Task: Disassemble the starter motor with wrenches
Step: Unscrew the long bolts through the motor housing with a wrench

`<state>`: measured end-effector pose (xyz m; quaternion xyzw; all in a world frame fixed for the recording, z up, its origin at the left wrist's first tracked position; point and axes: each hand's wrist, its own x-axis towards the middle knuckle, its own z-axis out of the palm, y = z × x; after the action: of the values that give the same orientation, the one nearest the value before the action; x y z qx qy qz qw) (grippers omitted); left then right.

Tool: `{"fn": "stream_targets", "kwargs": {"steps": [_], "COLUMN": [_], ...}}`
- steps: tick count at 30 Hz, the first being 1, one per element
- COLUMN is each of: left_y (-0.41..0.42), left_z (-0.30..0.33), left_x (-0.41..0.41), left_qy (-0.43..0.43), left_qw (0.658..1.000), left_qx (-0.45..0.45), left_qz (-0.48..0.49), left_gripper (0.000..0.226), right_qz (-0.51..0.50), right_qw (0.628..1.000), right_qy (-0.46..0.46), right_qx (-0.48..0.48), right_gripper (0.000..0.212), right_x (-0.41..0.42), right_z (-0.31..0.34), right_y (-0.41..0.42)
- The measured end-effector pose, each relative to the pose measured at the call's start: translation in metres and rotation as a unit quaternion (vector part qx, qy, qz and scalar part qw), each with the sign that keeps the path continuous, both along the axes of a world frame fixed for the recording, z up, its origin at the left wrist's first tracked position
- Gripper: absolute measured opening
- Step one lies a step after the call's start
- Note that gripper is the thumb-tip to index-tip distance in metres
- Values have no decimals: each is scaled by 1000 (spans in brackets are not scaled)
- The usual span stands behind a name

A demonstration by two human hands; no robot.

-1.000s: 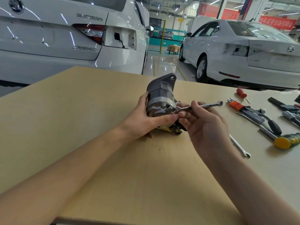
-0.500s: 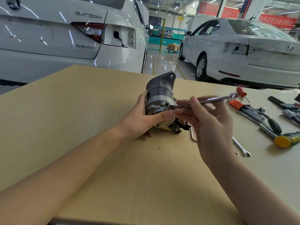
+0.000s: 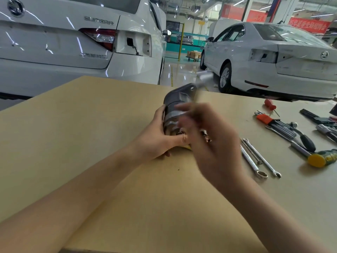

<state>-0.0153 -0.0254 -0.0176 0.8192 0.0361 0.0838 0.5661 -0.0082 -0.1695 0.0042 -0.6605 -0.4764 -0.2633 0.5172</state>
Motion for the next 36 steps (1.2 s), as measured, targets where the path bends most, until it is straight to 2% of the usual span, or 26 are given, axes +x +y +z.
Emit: {"fn": "stream_targets", "kwargs": {"steps": [1, 2, 4, 6, 8, 12, 17, 24, 32, 36], "left_y": [0, 0, 0, -2, -3, -5, -5, -4, -3, -2], "left_z": [-3, -5, -4, -1, 3, 5, 3, 2, 2, -1], "left_x": [1, 2, 0, -1, -3, -6, -4, -2, -2, 0], "left_qy": [-4, -10, -26, -37, -39, -45, -45, -33, -35, -39], "left_qw": [999, 998, 999, 998, 998, 998, 995, 996, 996, 996], "left_qx": [-34, -56, -39, -45, -42, -51, -84, -77, -77, -79], "left_qz": [9, 10, 7, -1, -3, -2, -2, 7, -4, 2], "left_gripper": [116, 126, 133, 142, 145, 142, 128, 119, 126, 117], "right_qz": [31, 64, 115, 149, 171, 171, 176, 121, 100, 89], "right_qw": [993, 973, 912, 858, 830, 827, 832, 895, 905, 908], "right_qy": [96, 190, 345, 440, 473, 467, 467, 380, 364, 362], "right_qx": [57, 111, 188, 221, 241, 262, 242, 197, 195, 191], "right_gripper": [14, 13, 10, 10, 12, 14, 14, 10, 11, 12], "right_x": [0, 1, 5, 9, 11, 14, 16, 12, 8, 10], "right_z": [-1, -1, 1, 1, 1, 1, 3, 5, 4, 2], "right_y": [-4, -9, -18, -21, -20, -19, -21, -24, -23, -24]}}
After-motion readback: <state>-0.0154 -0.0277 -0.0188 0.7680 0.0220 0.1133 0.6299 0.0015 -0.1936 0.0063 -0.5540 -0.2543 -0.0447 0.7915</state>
